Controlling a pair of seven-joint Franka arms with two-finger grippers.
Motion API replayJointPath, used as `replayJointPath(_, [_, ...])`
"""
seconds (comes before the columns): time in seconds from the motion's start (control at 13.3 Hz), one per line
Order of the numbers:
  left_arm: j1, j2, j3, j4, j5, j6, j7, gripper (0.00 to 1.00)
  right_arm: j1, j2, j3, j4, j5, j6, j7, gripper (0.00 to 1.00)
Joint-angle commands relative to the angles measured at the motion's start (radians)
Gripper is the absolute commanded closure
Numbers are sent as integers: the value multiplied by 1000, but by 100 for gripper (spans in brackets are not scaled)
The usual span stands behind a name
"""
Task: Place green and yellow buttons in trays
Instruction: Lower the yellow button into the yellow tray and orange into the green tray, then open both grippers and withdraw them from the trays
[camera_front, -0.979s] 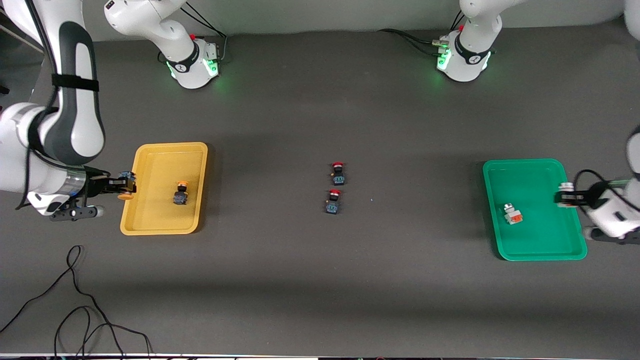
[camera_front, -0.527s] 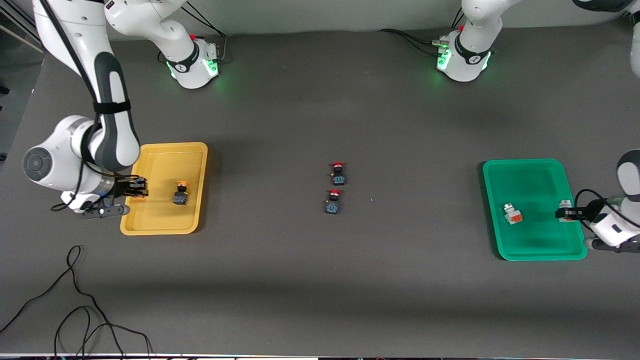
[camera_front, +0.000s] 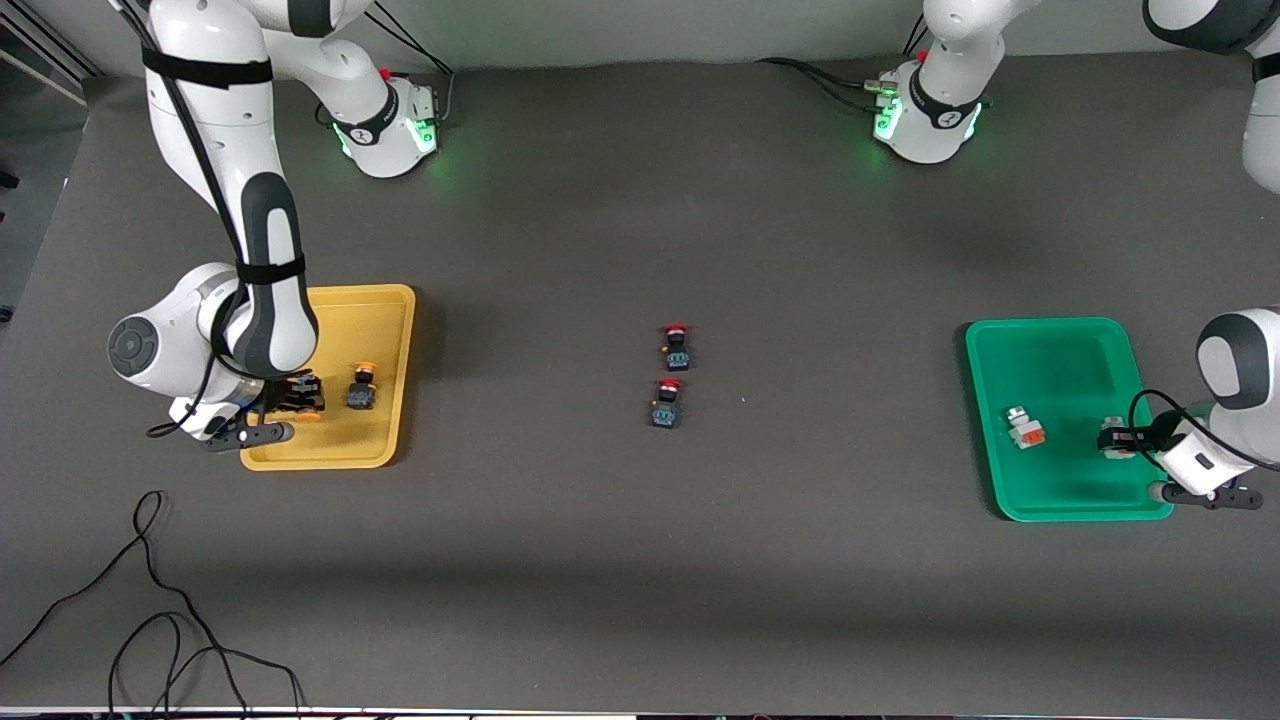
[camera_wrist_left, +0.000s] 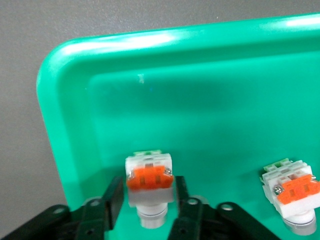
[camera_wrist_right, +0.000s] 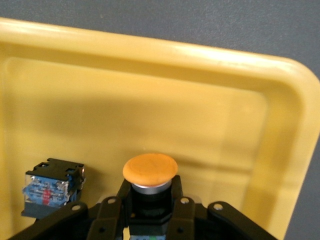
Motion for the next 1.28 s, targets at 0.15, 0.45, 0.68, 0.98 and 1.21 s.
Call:
replayJointPath(0.15, [-9, -69, -1, 1, 14, -10, -8, 0, 9, -2, 0, 17, 41, -5, -39, 0])
replayJointPath(0.45, [-8, -244, -42, 58, 5, -216, 9, 0, 13, -78, -58, 67, 30, -162, -21, 0])
replayJointPath(0.68, [-8, -369, -115, 163, -7, -472, 8, 0, 52, -95, -171, 174, 1, -365, 28, 0])
replayJointPath(0.98, [-9, -503, -197, 242, -19, -695, -6, 0, 219, -102, -404, 291, -28, -584, 124, 0])
replayJointPath(1.21, [-116, -584, -151, 244, -50, -758, -12, 0, 384, -102, -594, 409, -82, -760, 256, 0])
